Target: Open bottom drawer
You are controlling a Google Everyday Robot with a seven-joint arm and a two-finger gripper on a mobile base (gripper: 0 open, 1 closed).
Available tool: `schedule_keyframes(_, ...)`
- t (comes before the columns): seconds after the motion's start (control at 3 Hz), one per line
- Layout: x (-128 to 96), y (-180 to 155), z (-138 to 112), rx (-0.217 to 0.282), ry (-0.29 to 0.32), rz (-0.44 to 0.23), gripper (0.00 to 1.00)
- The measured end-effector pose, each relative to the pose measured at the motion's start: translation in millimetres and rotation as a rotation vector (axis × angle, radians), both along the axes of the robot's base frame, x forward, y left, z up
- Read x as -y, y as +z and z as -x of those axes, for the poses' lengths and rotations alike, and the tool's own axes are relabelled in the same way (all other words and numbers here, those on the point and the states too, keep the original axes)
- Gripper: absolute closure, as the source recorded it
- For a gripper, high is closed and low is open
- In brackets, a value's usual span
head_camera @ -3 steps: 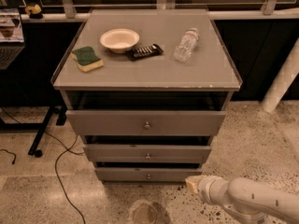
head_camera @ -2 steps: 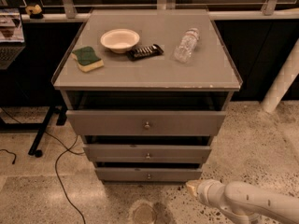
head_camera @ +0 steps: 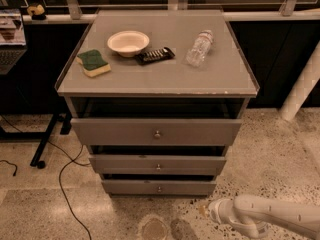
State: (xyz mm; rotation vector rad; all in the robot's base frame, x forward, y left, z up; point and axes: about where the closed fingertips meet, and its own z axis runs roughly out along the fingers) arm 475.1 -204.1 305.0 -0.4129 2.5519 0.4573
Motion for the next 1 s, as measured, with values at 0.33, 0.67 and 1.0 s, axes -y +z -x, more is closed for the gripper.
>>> schedule_keyframes(0.33, 0.2, -0.4, -0.1, 0.0, 0.0, 0.0, 1.0)
schedule_keyframes(0.67, 0.2, -3.6, 0.1, 0.005, -0.021, -0.018, 1.0)
schedule_keyframes(1.0, -0.9, -15.4, -8.5, 0.042, -0.057, -0.076, 1.0)
